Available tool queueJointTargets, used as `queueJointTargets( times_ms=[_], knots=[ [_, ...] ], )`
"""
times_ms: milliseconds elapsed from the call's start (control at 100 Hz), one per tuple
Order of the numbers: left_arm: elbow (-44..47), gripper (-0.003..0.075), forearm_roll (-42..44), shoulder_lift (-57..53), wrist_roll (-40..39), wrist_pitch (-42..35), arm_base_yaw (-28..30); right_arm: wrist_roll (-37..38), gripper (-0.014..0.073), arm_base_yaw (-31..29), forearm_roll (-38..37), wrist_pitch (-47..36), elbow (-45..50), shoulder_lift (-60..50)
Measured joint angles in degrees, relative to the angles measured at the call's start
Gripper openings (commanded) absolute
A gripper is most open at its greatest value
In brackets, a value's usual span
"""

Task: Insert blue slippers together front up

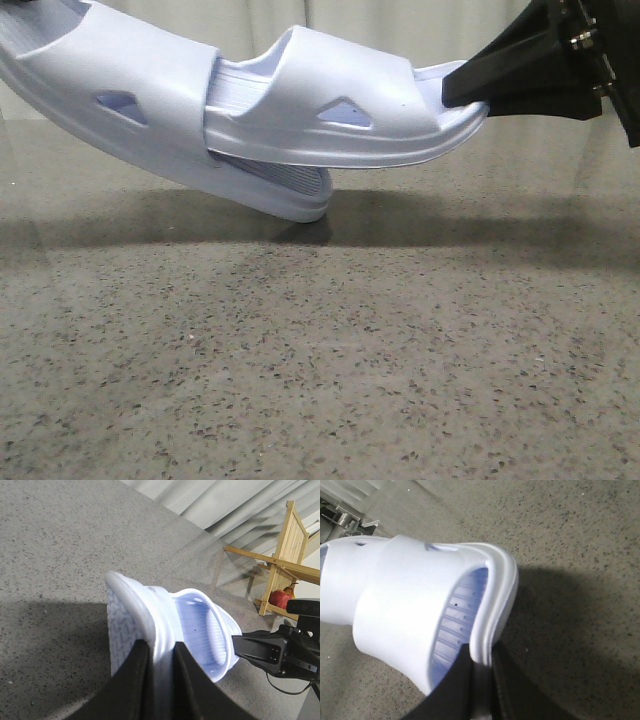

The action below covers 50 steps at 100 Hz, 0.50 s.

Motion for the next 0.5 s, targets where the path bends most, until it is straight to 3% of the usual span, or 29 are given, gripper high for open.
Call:
queueJointTargets(
  times_ms=[130,240,380,500],
  knots=[
    [0.0,0.0015,0.0,0.0,0.0,-0.5,-0.3,-0.1,-0.0090,-0.1,0.0,-0.5,0.0,0.0],
    [0.0,0.0015,0.6,-0.1,0.0,-0.1,1.0,-0.1,-0.0004,-1.9,-0.4,1.0,0.0,0.0],
    [0.0,0.0015,2.1,-0.9,0.0,2.4,4.6,-0.1,0.0144,-5.5,-0.6,7.6,0.0,0.0],
    [0.0,0.0015,2.3,-1.3,-0.1,5.1,7.3,-0.1,0.0180,-9.0,-0.7,14.4,0.0,0.0]
  ],
)
